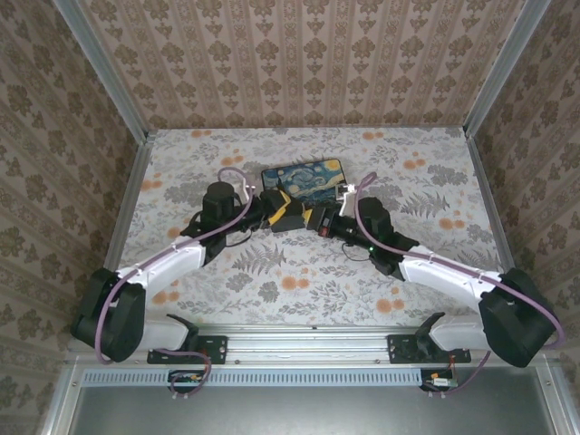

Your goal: Unlock the padlock with the key

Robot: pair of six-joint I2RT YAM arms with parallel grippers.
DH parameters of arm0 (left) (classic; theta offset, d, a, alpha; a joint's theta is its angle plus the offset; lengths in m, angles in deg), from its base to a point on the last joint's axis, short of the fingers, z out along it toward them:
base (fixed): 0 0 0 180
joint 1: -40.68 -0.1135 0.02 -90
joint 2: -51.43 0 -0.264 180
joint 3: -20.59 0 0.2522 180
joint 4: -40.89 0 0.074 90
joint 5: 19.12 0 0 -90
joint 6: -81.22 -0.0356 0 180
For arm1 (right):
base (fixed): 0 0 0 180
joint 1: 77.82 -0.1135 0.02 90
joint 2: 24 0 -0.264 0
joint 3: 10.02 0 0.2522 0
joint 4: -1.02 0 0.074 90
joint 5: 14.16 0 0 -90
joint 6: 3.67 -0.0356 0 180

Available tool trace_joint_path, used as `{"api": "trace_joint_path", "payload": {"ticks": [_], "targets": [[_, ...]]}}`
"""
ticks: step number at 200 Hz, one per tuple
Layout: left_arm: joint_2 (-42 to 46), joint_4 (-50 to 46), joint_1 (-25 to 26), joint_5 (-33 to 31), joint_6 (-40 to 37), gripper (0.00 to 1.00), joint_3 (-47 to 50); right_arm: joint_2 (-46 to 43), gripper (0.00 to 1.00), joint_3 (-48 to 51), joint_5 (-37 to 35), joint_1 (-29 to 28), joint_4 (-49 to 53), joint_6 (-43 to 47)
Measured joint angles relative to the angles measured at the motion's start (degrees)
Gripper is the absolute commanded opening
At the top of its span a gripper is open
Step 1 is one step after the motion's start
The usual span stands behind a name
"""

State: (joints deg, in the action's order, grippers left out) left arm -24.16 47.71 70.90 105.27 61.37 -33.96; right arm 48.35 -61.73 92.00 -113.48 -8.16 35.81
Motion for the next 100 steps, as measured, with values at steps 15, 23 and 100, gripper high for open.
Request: {"api": "trace_joint_path", "payload": {"ticks": [15,23,100], "targets": [[-0.9,-2.8,-0.3,5.0,-3.4,0.5,-2.5,-0.5,0.0,-1.9,5.1,2.3,5.6,4.4],[-1.3,-3.6,-0.7,7.3,-5.0,0.49,-3.4,-0.5,0.0,-3.1,7.8,3.4,8.3,6.3],[-4.4,-8.5,0.4,21.3,-18.5,0.39,-7.5,-0.7,0.02,-9.4,23.9,6.2,24.2,18.7]]}}
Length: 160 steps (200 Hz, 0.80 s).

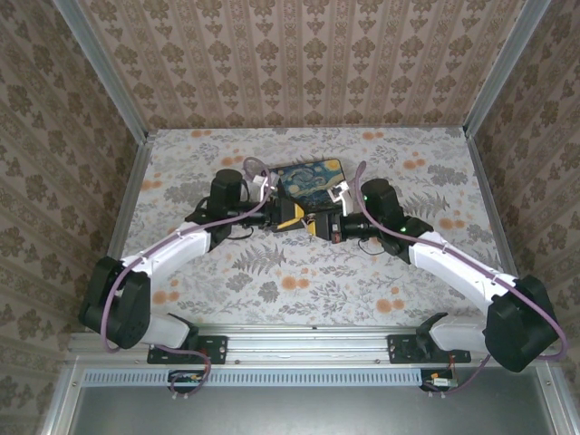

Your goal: Unlock the padlock with the key

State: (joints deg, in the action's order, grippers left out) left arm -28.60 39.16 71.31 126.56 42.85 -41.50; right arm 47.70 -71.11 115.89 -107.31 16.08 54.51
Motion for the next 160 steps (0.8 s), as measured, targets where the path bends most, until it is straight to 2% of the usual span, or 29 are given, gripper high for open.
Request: {"api": "trace_joint_path", "payload": {"ticks": [87,128,160], "targets": [[-0.5,-0.5,1.0,4.6,-5.5,0.38,-1.8,0.0,0.01,-1.4,2.9,0.4,3.7,3.0],[-0.5,-2.3,1.2,5.0,-7.1,0.34,-1.8,0.0,0.01,-1.4,2.9,0.5,3.7,3.0],[-0.5,-3.1,2.0,5.3,-8.0,0.27,-1.8,0.0,0.01,-1.5,2.9,0.7,3.7,3.0]]}}
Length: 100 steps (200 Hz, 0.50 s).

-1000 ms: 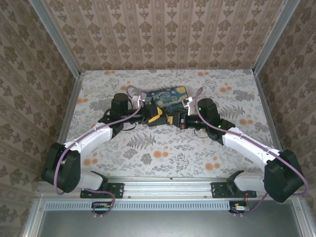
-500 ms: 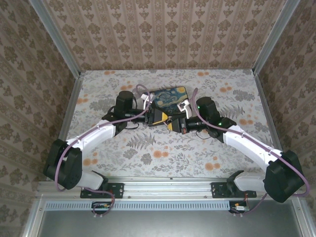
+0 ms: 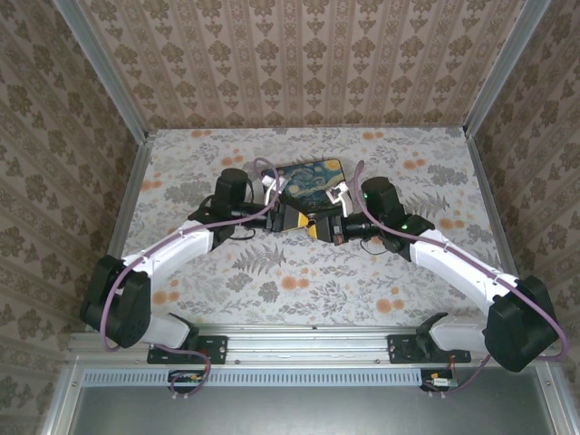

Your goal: Unlock the padlock with the key

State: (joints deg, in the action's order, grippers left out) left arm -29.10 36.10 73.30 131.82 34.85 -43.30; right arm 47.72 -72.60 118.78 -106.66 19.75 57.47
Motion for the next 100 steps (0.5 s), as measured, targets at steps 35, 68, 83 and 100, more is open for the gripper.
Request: {"api": "trace_joint_path", "payload": {"ticks": [35,68,83,100], "targets": [[0.0,-0.5,0.1,-0.1,-0.7,0.11,0.0,0.0,0.01,-0.3,0.6,0.0,-0.1,0.0],[0.0,-0.7,0.1,0.0,-1.4,0.0,0.0,0.1,0.01,-0.4,0.9,0.0,0.0,0.0],[0.0,-0.7,0.1,0.0,-1.4,0.0,0.0,0.1,0.03,-0.4,0.9,0.0,0.0,0.0],[0.0,-0.7,0.1,0.0,-1.4,0.0,0.0,0.1,0.22,-0.4,1.1,0.1,0.0,-0.1]]}}
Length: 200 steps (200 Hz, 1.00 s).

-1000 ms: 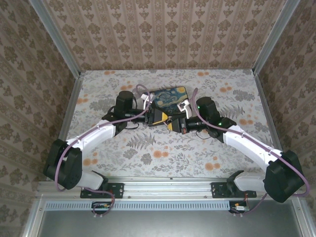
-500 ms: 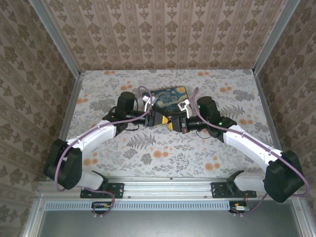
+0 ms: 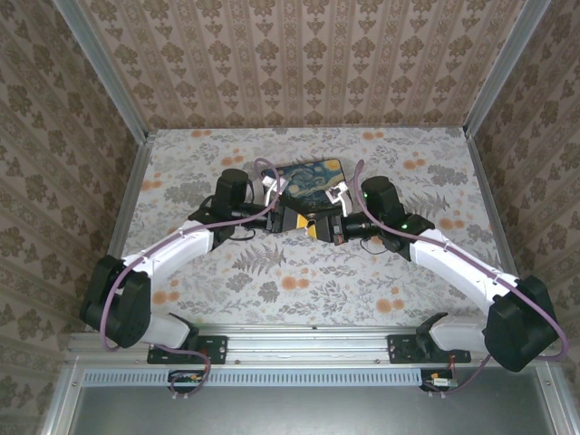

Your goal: Unlock the padlock with the key

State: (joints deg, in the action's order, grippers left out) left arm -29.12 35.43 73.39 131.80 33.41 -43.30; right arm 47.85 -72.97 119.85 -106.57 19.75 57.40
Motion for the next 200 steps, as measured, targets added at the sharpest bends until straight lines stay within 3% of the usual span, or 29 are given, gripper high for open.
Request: {"api": "trace_joint_path", "payload": {"ticks": [19,48,131,200], "targets": [[0.0,0.0,0.0,-0.4,0.3,0.0,0.0,-0.2,0.44,0.4,0.3,0.9,-2.2,-2.2],[0.0,3.1,0.0,-3.1,3.8,0.0,0.2,-2.7,0.5,2.2,-1.9,3.1,-6.0,-7.0],[0.0,19.0,0.3,-11.9,18.3,0.0,4.7,-3.4,0.44,8.7,-13.2,0.0,-20.5,-18.3],[0.0,25.7,0.7,-14.5,23.4,0.0,7.1,-2.2,0.28,10.4,-15.0,-0.2,-29.6,-22.8]]}}
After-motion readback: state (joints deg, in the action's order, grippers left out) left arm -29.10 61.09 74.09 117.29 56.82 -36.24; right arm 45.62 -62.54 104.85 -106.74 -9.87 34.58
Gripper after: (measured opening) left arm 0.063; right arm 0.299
